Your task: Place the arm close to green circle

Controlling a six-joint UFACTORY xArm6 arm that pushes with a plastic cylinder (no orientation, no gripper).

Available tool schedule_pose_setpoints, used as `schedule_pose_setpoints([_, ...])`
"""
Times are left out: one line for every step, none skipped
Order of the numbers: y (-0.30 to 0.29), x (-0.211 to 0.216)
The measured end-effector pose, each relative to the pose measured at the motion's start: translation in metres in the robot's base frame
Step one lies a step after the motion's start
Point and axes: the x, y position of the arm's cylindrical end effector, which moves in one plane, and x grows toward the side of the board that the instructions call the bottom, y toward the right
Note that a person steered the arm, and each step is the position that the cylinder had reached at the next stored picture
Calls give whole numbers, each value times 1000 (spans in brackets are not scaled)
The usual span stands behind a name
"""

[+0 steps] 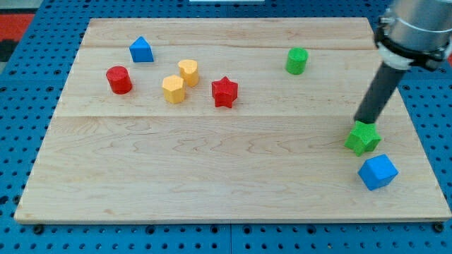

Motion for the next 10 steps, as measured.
schedule_pose_setpoints([-11,-13])
schedule_pose_setpoints([-11,-29])
schedule_pose_setpoints([-11,-47])
schedule_pose_setpoints([-15,-54])
schedule_pose_setpoints([-17,-62])
schedule_pose_setpoints([-22,-77])
schedule_pose_setpoints([-25,-82])
schedule_pose_setpoints([-25,-83])
schedule_pose_setpoints([-25,-83])
schedule_pose_setpoints([-25,-83])
